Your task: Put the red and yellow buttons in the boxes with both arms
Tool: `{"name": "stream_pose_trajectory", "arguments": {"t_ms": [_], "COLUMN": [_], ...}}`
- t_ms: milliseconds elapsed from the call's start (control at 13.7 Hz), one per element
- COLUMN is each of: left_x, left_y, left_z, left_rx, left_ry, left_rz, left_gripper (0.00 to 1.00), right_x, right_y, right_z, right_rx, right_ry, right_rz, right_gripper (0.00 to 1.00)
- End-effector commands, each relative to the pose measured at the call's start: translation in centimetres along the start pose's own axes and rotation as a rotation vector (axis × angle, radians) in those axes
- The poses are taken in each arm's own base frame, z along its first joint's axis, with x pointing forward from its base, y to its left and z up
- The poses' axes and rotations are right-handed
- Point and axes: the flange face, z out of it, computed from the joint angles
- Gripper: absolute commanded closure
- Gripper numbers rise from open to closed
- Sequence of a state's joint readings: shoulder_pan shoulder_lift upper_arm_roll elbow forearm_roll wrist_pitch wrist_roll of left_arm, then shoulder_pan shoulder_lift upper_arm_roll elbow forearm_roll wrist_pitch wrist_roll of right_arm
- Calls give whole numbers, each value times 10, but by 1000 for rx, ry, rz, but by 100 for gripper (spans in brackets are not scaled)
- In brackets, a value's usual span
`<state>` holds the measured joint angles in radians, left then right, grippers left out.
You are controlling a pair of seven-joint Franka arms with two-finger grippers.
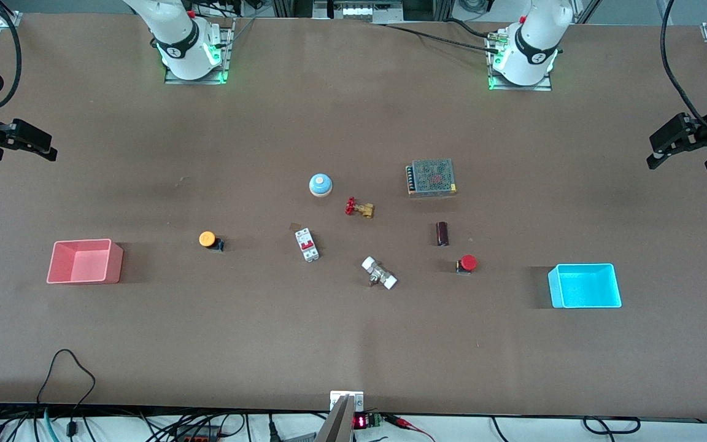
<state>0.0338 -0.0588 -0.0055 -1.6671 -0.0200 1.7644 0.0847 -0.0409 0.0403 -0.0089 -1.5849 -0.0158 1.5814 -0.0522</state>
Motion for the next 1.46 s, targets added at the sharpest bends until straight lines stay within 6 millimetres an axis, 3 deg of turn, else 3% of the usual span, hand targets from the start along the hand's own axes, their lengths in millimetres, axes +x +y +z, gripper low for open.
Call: {"name": "stream_pose_trajectory", "arguments": {"t_ms": [0, 220, 439, 585, 732, 805, 951, 1098, 1244, 1390], "left_x": [-7, -3, 18, 32, 45, 52, 61, 68, 71, 69], "left_y": [1, 7, 53, 87, 102, 109, 130, 145, 164, 183], "left_z": [-4, 3, 55, 102, 141, 161, 205, 243, 281, 314], "left_rx": [16, 14, -2, -15, -32, -48, -64, -78, -93, -102], "left_ry": [2, -2, -62, -116, -118, -121, -116, -105, -91, -93], "left_rz": [11, 11, -17, -47, -67, -92, -130, -180, -257, -291], "left_gripper": [0, 0, 0, 0, 0, 0, 0, 0, 0, 0], "right_x": [-10, -8, 3, 17, 39, 54, 81, 94, 104, 109], "right_y": [-1, 1, 0, -2, -10, -19, -59, -102, -136, -157], "right_z": [-5, -3, 9, 36, 68, 95, 149, 178, 219, 254], "right_rx": [1, 1, -7, 2, 5, 8, 6, 2, -1, -4], "right_ry": [1, 2, 7, -37, -43, -57, -55, -33, -31, -39], "right_rz": [-13, -7, -12, -19, -27, -39, -90, -101, -80, -96], "right_gripper": [0, 0, 0, 0, 0, 0, 0, 0, 0, 0]}}
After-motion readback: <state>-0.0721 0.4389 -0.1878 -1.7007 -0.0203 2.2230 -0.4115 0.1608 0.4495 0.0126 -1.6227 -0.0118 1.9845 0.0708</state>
